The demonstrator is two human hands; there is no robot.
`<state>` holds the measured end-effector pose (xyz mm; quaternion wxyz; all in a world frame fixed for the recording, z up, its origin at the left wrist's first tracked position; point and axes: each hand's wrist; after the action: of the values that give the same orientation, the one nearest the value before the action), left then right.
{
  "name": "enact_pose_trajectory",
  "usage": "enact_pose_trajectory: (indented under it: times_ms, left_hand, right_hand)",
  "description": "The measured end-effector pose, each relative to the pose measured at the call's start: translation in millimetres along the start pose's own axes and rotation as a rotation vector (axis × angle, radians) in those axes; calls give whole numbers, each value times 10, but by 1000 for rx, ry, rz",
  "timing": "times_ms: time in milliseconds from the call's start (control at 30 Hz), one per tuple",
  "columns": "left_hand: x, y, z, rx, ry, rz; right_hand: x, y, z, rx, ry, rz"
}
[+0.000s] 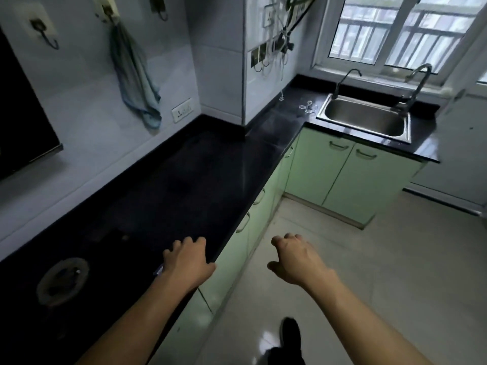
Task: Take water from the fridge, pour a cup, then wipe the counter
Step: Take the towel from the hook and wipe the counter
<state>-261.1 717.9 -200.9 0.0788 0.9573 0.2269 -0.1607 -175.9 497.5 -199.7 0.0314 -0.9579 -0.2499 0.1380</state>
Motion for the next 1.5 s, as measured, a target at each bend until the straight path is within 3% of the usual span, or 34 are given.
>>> enact_pose_trajectory:
  times_ms: [400,633,1033,1267,1333,1500]
  left_hand:
    - [1020,628,-465,-138,39,-403]
    - [1411,420,-627,-222,60,-578]
    - [2456,-2,-1180,-301,106,-667]
    - [2939,-64,-1642,-352,178,-886]
    - [3055,-59,-1796,-363,214,-947]
    - [3191,29,-2052,-427,319,-1060]
  right_hand:
    - [2117,572,-617,-103,-72,-433]
    - [2964,121,-827,-113,-190,-585]
    - [4193,-352,-1224,-158,-271,-661]
    - [5213,-1091,-1685,-258,-224,-902]
    - [5489,-1345,-1874,-123,-154,-975]
    - [6017,-2193,-2695,614,149,-975]
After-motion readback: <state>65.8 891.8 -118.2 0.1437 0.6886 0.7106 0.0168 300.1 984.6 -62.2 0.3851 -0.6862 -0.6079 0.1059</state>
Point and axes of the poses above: each hand's wrist, its own x-axis towards the middle knuckle, its own z-axis out of the palm, y = z × x, and after that the axes turned 5 degrees about y, right-handed
